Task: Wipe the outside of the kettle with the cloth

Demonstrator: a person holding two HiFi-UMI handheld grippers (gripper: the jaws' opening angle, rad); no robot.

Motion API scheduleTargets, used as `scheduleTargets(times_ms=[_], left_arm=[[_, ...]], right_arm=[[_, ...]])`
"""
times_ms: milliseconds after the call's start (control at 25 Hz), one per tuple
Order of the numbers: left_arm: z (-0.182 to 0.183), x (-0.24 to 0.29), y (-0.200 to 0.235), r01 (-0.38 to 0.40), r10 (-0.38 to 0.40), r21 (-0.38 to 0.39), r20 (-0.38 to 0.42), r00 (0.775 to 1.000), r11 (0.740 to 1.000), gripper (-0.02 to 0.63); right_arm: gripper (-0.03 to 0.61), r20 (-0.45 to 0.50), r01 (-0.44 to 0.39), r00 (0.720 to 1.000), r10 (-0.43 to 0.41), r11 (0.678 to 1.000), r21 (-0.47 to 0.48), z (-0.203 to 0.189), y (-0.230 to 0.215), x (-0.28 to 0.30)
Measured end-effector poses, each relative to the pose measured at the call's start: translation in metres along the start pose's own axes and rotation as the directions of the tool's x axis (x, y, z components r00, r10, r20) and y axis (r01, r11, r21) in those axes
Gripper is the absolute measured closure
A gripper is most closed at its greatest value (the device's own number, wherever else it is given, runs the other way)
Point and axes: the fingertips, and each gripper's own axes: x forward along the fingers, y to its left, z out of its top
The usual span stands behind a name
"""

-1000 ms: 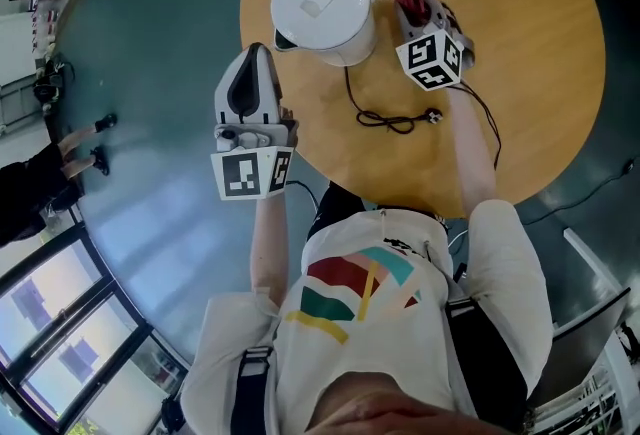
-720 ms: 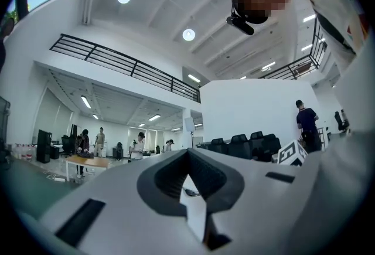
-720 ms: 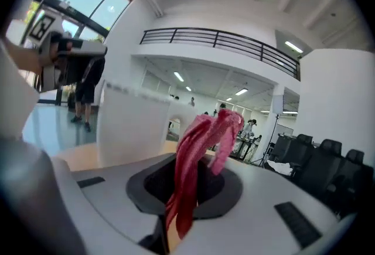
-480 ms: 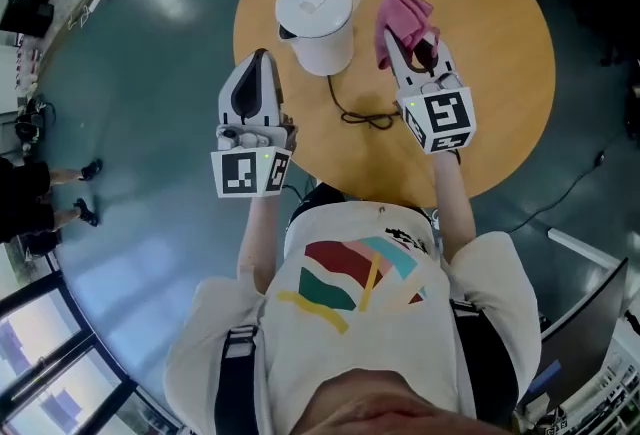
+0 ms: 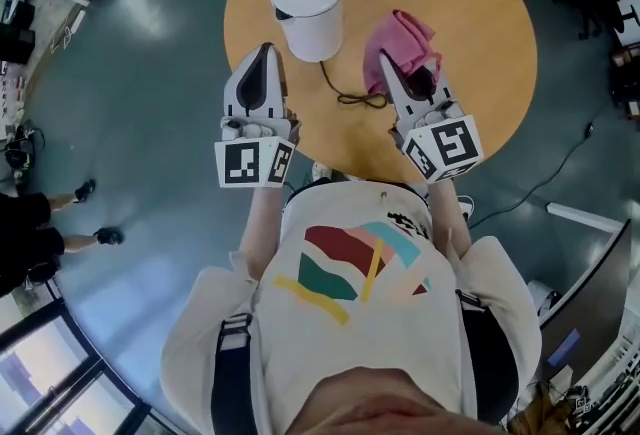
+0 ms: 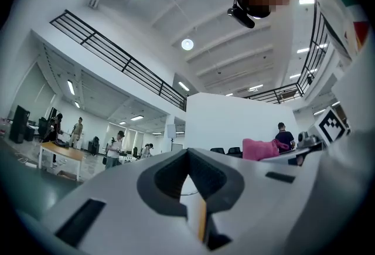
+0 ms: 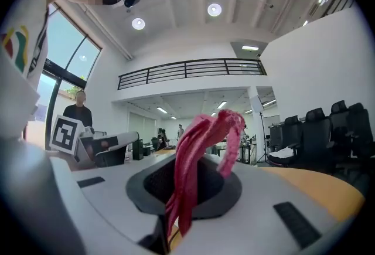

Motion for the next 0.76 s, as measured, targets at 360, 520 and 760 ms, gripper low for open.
scheduleTargets(times_ms=[360, 520, 760], left_arm=[[0.023, -0.01, -0.017, 0.015, -0.015, 0.003, 0.019, 1.0, 1.0, 0.571], [0.02, -0.017, -0.014, 0.011, -0.011, 0.01, 0.007, 1.0, 1.0, 0.571], [0.034, -0.056, -0.005, 0.0, 0.0, -0.042, 0.005, 1.0, 0.999, 0.571]], right_arm=[[0.54, -0.004, 0.002, 1.0, -0.002, 0.998, -0.057, 0.019, 0.007, -0.025], [0.54, -0.022, -0.016, 1.0, 0.015, 0.997, -0.073, 0.013, 0.014, -0.023], [0.54, -0.02, -0.037, 0.999, 0.036, 0.995, -0.087, 0.02, 0.053, -0.033]])
